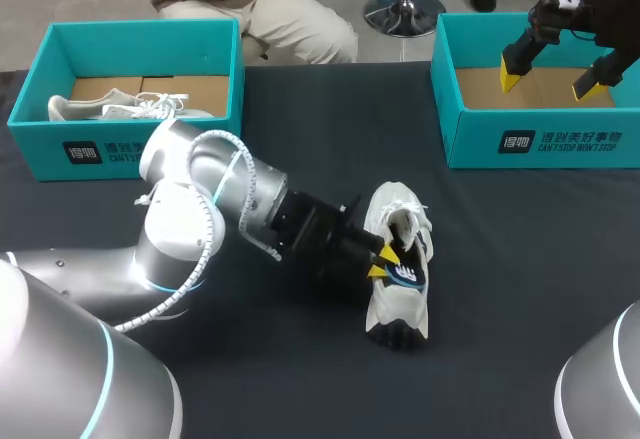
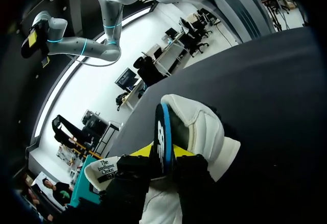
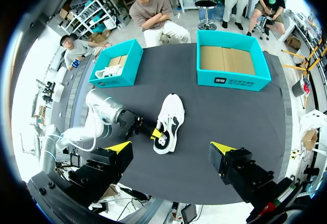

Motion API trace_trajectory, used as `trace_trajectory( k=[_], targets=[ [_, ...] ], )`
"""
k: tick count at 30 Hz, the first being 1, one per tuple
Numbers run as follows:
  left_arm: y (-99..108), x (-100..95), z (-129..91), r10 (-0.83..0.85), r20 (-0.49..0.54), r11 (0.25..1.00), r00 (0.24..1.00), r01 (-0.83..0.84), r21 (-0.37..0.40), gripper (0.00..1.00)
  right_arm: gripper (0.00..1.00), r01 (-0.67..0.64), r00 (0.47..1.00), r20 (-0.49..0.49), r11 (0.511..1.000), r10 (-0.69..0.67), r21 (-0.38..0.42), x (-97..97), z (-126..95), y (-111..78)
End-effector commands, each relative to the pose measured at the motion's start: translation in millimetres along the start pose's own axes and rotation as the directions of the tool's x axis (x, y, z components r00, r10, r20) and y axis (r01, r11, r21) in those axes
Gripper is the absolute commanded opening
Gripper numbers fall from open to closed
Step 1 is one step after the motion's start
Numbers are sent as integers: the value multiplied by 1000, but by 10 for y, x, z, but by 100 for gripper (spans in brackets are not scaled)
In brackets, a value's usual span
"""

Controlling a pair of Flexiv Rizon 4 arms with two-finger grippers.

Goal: Take the shoe out of the shoebox, open the shoe tongue, remove and reinsert the insole, then place the shoe into the shoebox

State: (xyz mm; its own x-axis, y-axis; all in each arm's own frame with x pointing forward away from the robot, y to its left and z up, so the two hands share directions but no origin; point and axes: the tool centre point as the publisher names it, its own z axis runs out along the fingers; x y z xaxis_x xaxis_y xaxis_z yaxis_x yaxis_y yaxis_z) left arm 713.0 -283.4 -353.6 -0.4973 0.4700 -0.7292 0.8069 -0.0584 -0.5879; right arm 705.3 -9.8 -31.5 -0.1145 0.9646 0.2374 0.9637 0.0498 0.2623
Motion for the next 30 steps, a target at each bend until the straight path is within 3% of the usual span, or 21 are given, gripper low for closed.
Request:
trace_trajectory(
  k=[1, 11, 18, 23, 30],
  targets=[
    [-41, 26, -15, 1, 0, 1000, 1000, -1, -2, 45, 100, -1, 1000, 2, 1000, 1, 6, 15, 3, 25],
    [-163, -32, -57, 24, 13, 1000, 1000, -25, 12, 35, 100, -1, 1000, 2, 1000, 1, 6, 15, 3, 25],
    [-213, 25, -11, 25, 2, 999, 1000, -25, 25, 19, 100, -1, 1000, 2, 1000, 1, 6, 15, 3, 25],
    [-222, 45, 7, 22, -3, 999, 1000, -22, 29, 0, 100, -1, 1000, 2, 1000, 1, 6, 15, 3, 25],
    [-221, 10, 43, 32, -8, 999, 999, -32, 32, 0, 100, -1, 1000, 2, 1000, 1, 6, 15, 3, 25]
  ],
)
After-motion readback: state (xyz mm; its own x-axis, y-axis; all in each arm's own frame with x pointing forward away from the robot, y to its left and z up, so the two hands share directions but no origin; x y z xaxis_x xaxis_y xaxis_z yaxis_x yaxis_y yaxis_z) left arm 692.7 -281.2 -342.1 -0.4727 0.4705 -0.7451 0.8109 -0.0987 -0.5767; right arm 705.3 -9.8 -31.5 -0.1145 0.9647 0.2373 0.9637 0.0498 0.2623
